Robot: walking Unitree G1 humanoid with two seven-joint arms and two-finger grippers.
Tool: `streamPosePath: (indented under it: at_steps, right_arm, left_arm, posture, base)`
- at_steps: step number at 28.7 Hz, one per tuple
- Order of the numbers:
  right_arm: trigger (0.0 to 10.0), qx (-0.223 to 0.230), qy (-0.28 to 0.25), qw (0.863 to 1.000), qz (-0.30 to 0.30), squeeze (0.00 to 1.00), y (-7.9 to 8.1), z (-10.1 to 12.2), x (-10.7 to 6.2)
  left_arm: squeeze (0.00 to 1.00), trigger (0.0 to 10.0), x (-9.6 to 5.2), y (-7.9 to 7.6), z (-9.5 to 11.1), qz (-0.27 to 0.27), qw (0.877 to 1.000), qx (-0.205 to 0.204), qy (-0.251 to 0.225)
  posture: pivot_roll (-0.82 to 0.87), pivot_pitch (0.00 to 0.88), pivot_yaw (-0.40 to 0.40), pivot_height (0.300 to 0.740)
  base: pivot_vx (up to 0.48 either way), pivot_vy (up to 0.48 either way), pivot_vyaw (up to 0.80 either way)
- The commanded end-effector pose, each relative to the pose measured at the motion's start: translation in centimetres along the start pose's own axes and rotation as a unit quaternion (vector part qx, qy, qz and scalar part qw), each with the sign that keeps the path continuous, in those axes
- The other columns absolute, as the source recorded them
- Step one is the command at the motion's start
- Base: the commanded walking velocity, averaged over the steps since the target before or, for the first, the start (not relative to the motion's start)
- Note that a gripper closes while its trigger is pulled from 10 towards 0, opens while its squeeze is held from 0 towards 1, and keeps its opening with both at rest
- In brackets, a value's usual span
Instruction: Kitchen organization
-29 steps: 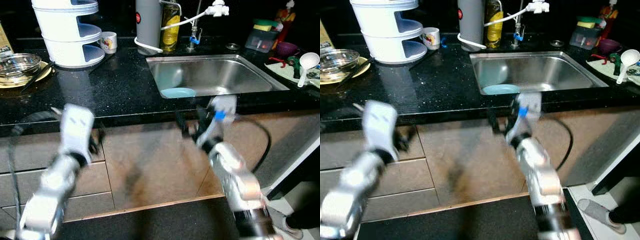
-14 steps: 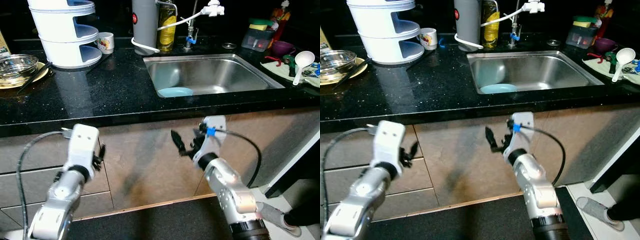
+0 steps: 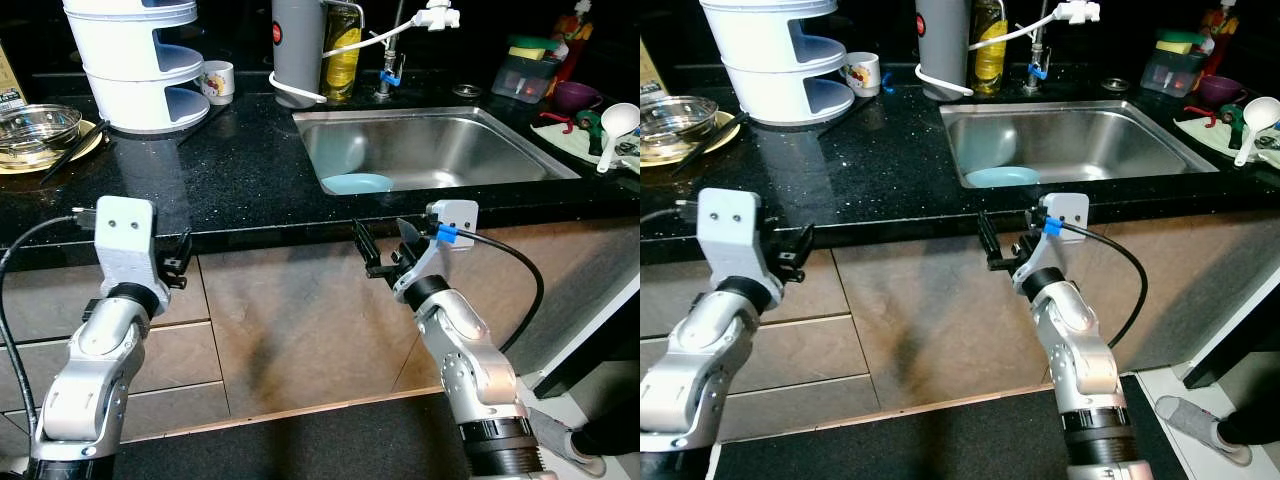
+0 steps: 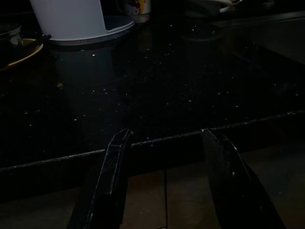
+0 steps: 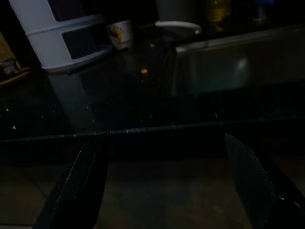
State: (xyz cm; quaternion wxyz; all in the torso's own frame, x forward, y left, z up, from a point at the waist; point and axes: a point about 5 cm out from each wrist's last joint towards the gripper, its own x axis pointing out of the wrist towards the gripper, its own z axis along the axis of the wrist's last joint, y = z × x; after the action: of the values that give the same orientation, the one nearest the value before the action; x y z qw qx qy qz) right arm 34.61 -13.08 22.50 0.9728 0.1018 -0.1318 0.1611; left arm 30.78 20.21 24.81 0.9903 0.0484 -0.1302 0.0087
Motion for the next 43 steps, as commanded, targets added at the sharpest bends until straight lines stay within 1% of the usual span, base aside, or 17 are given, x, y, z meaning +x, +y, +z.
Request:
streamPosePath:
  at_steps: [1, 4, 8, 11, 12, 14, 21, 29, 43]
  right_arm:
    - [10.0, -0.006, -0.009, 1.0, 0.003, 0.0, 0.1, 0.2, -0.2]
    - [10.0, -0.008, -0.011, 1.0, 0.004, 0.0, 0.1, 0.2, -0.2]
    - [10.0, -0.01, -0.014, 1.0, 0.006, 0.0, 0.2, 0.4, -0.1]
    - [10.0, -0.012, -0.019, 1.0, 0.008, 0.0, 0.3, 0.7, 0.1]
    - [10.0, -0.029, -0.026, 0.999, 0.005, 0.0, 0.3, 1.1, 0.3]
    - [10.0, -0.034, -0.028, 0.999, 0.004, 0.0, 0.3, 1.2, 0.4]
    - [10.0, -0.041, -0.032, 0.999, -0.002, 0.0, 0.1, 1.3, 0.6]
    - [10.0, -0.04, -0.034, 0.999, -0.009, 0.0, -0.2, 1.4, 0.6]
    - [10.0, -0.039, -0.032, 0.999, -0.006, 0.0, -0.1, 1.2, 0.6]
  left_arm:
    - [0.0, 10.0, -0.2, 0.3, 0.0, 0.004, 1.0, 0.004, -0.002]
    - [0.0, 10.0, -0.1, 0.2, 0.0, -0.003, 1.0, 0.013, -0.005]
    - [0.0, 10.0, 0.0, 0.3, 0.0, 0.002, 1.0, -0.002, -0.006]
    - [0.0, 10.0, 0.0, 0.3, 0.0, 0.002, 1.0, 0.002, -0.005]
    - [0.0, 10.0, 0.1, 0.3, 0.2, 0.002, 1.0, 0.007, -0.006]
    - [0.0, 10.0, 0.2, 0.3, 0.3, 0.002, 1.0, 0.012, -0.007]
    - [0.0, 10.0, 0.2, 0.1, 0.4, 0.004, 1.0, 0.008, -0.006]
    - [0.0, 10.0, 0.4, -0.1, 1.1, -0.002, 1.0, 0.017, -0.01]
    - [0.0, 10.0, 0.4, 0.1, 0.9, -0.002, 1.0, 0.02, -0.004]
  posture:
    - [0.05, 0.172, -0.029, 0.74]
    - [0.05, 0.169, -0.028, 0.74]
    - [0.05, 0.169, -0.028, 0.74]
    - [0.05, 0.166, -0.03, 0.74]
    - [0.05, 0.168, -0.03, 0.74]
    - [0.05, 0.17, -0.032, 0.74]
    - [0.05, 0.174, -0.033, 0.74]
    - [0.05, 0.177, -0.032, 0.74]
    - [0.05, 0.184, -0.035, 0.74]
  base:
    - [0.0, 0.0, 0.0]
    - [0.0, 0.0, 0.0]
    - [0.0, 0.0, 0.0]
    - [0.0, 0.0, 0.0]
    - [0.0, 0.0, 0.0]
    - [0.0, 0.0, 0.2]
    - [0.0, 0.0, 0.8]
    - [0.0, 0.0, 0.8]
    - [0.0, 0.0, 0.8]
